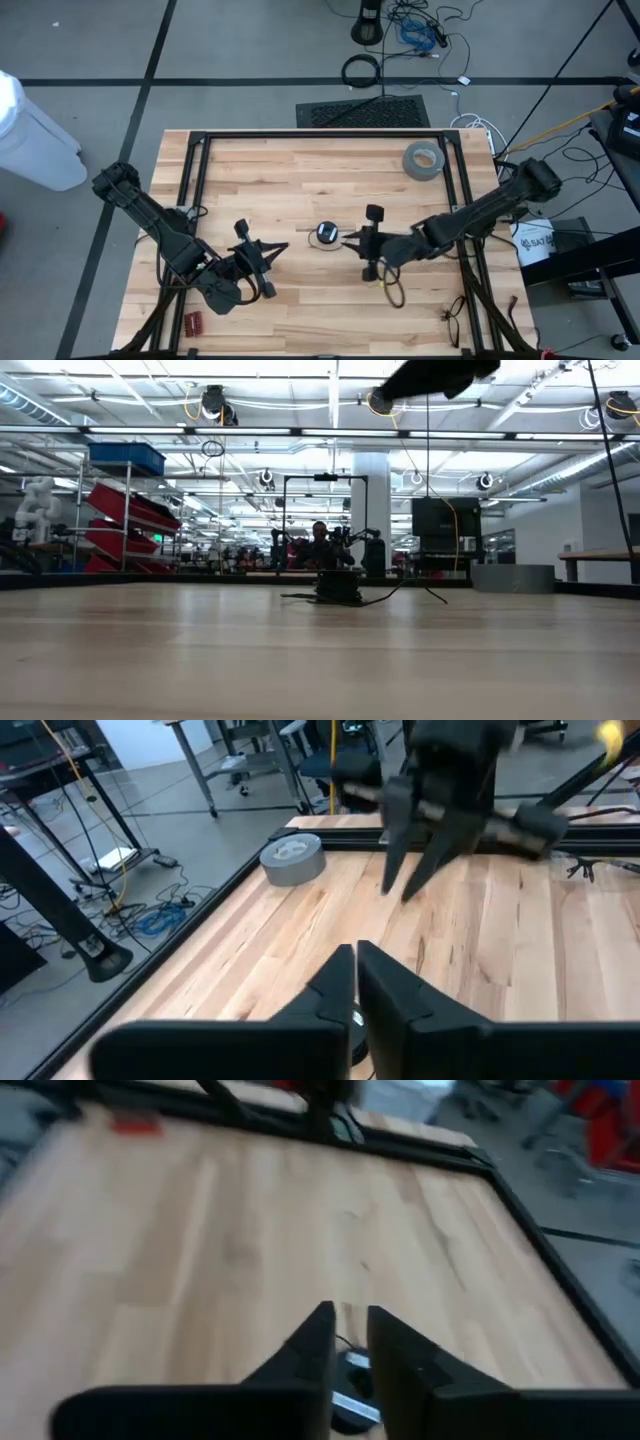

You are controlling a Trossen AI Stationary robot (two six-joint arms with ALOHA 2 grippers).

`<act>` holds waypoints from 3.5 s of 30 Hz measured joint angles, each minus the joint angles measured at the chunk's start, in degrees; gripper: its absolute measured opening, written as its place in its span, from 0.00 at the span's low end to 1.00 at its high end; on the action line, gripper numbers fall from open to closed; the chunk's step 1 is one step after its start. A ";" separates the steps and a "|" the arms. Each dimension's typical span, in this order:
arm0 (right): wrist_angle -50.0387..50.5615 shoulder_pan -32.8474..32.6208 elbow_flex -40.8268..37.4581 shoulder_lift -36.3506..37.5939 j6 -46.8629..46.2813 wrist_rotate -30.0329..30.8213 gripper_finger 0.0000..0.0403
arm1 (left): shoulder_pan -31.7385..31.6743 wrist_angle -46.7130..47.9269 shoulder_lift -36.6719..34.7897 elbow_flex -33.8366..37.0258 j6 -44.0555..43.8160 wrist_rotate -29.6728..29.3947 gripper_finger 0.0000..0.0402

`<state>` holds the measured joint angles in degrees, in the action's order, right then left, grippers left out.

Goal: Coil cords
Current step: Return to Home Position

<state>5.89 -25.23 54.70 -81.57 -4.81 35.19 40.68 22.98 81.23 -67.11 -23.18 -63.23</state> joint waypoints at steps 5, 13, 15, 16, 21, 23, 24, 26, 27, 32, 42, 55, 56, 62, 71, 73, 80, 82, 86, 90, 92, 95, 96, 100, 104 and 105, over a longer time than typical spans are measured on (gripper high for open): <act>0.31 0.04 0.00 5.57 -0.34 -6.64 0.02 | -2.68 -0.85 -0.78 -0.73 2.38 3.77 0.02; 6.43 0.06 0.00 14.51 -1.82 -13.22 0.00 | -8.91 -6.70 -4.40 -2.89 14.53 16.23 0.01; 8.39 -0.02 0.00 16.99 -1.25 -14.64 0.00 | -9.81 -6.56 -5.92 -2.88 16.15 16.01 0.01; 9.36 -0.02 0.00 18.21 -0.76 -15.48 0.00 | -10.21 -7.31 -6.80 -2.69 16.79 15.86 0.01; 12.95 0.00 -0.16 23.05 2.76 -19.16 0.00 | -11.76 -20.13 -12.98 5.08 24.69 22.41 0.00; 12.34 0.00 -1.12 24.54 3.98 -19.35 0.00 | -13.07 -24.89 -15.09 10.19 25.32 25.85 0.00; 12.07 0.07 -1.78 25.25 4.27 -19.91 0.00 | -13.76 -26.85 -16.05 12.83 25.53 26.87 0.00; 11.22 0.13 -3.73 26.50 3.95 -20.71 0.00 | -14.85 -31.54 -17.83 18.46 25.49 27.30 0.00; 10.95 0.13 -4.97 27.19 3.12 -20.99 0.00 | -15.42 -33.96 -18.84 21.16 25.62 27.94 0.00; 5.06 0.11 -14.05 31.10 -0.36 -22.09 0.00 | -18.37 -43.17 -23.84 32.39 26.64 34.19 0.00; -16.80 6.03 -33.20 39.33 -0.50 -24.36 0.00 | -25.47 -46.63 -33.96 45.32 25.02 40.83 0.00; -28.41 16.20 -43.72 41.26 -1.63 -37.00 0.00 | -26.79 -47.96 -37.79 52.68 18.74 43.16 0.00; -28.37 16.64 -43.91 41.26 -1.17 -36.99 0.00 | -26.81 -47.82 -37.77 52.68 18.53 43.16 0.00; -29.82 20.03 -46.64 41.48 0.00 -34.90 0.00 | -26.79 -45.39 -37.81 52.68 18.99 42.15 0.00; -41.10 21.49 -54.04 45.10 -1.92 -36.09 0.00 | -26.79 -56.88 -38.80 61.60 18.52 41.50 0.00; -40.91 21.46 -53.90 45.94 -2.17 -36.85 0.00 | -26.81 -59.81 -39.11 63.98 17.64 41.56 0.00; -39.36 21.67 -53.90 48.54 -1.17 -36.57 0.00 | -26.79 -62.58 -41.24 66.66 18.50 44.40 0.00; -38.59 21.98 -53.90 49.16 -1.03 -36.57 0.00 | -26.83 -62.53 -42.00 66.66 20.23 44.84 0.00; -36.36 22.68 -53.90 50.43 -1.12 -36.54 0.00 | -26.83 -59.35 -44.96 66.66 20.66 44.95 0.00; -34.98 22.69 -53.90 51.38 -1.12 -36.56 0.00 | -26.83 -52.61 -50.47 66.66 20.72 44.88 0.00; -34.23 22.69 -53.90 51.91 -1.46 -36.66 0.00 | -26.83 -49.29 -53.76 66.66 20.74 44.55 0.00; -33.04 22.67 -53.88 53.08 -1.86 -36.73 0.00 | -26.83 -46.38 -58.08 66.66 21.26 44.10 0.00; -32.74 22.67 -53.88 53.52 -1.81 -36.73 0.00 | -26.83 -45.53 -59.37 66.66 21.81 44.10 0.00; -32.16 22.67 -53.88 55.76 -1.62 -36.76 0.00 | -26.83 -40.47 -64.32 66.66 22.55 44.14 0.00; -30.43 22.67 -53.88 58.02 -1.58 -36.17 0.00 | -26.83 -35.26 -68.76 66.69 22.05 44.10 0.00; -30.16 22.67 -53.88 58.48 -1.58 -35.94 0.00 | -26.83 -34.82 -69.81 66.69 22.09 44.13 0.00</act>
<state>-24.27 -2.57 0.82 -23.09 -6.39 -0.75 13.85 -11.84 11.42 -0.43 -1.09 -19.10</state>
